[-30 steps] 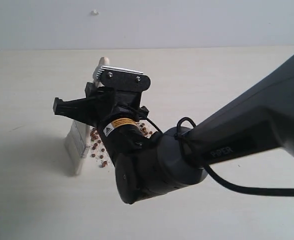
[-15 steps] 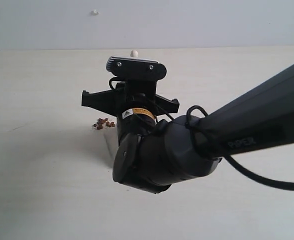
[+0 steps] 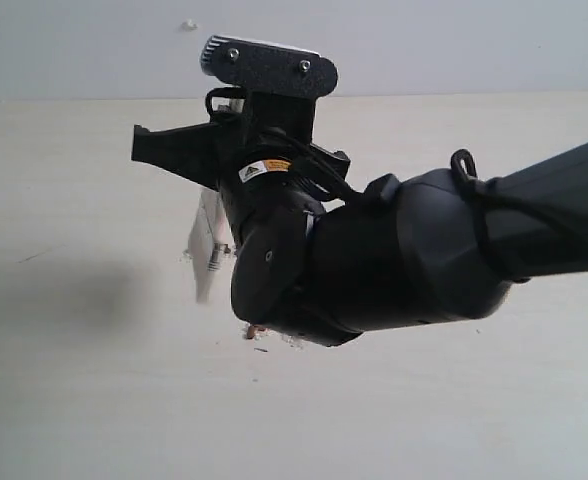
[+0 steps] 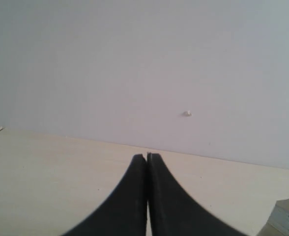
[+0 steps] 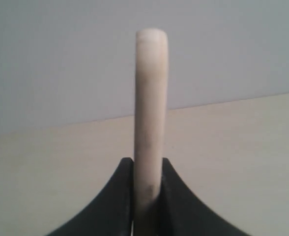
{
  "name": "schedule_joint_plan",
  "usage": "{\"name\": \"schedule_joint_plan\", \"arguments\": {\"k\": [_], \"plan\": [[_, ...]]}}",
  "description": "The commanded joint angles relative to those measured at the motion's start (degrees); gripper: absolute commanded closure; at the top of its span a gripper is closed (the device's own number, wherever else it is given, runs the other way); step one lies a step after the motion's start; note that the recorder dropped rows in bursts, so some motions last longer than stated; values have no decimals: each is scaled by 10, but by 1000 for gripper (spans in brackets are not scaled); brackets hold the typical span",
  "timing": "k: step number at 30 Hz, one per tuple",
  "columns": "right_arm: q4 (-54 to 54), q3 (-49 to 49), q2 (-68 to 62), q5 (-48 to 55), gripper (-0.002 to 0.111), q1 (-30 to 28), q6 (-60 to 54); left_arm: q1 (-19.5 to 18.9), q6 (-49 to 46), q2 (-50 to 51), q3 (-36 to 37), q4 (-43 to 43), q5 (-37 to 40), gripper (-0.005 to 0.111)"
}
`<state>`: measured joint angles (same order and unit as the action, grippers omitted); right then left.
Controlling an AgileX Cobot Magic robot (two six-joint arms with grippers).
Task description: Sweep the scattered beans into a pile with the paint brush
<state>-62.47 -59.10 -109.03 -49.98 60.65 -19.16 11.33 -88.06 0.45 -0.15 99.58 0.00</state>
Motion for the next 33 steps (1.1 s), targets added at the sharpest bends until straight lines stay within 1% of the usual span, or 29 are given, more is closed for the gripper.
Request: {"name": "schedule_joint_plan", "arguments": {"k": [1,3,5,11,14,16,21,24,28,33], "plan": [[122,-2,-16,-7,108,0,126,3,0,-2,1,4,-4,107],[153,-6,-42,-46,108,0,177,3,0,-2,1,4,-4,107],[160,-22,-69,-75,108,0,198,3,0,-2,1,4,-4,107],[159,-97,-149,-99,108,0,177,3,0,-2,1,4,-4,107],[123,-132,-178,-98,108,0,129,3,0,-2,1,4,-4,107],[79,-151,-192,-97,108,0,101,3,0,-2,1,4,-4,107],[-7,-165,-198,-97,108,0,52,7,0,-2,1,4,-4,107],[-47,-167,-198,-97,108,-2,-18,14,0,-2,1,4,-4,107],[-121,-167,-196,-99,108,-2,-108,14,0,-2,1,4,-4,107],[-142,-167,-191,-99,108,-2,-164,14,0,-2,1,4,-4,107]]}}
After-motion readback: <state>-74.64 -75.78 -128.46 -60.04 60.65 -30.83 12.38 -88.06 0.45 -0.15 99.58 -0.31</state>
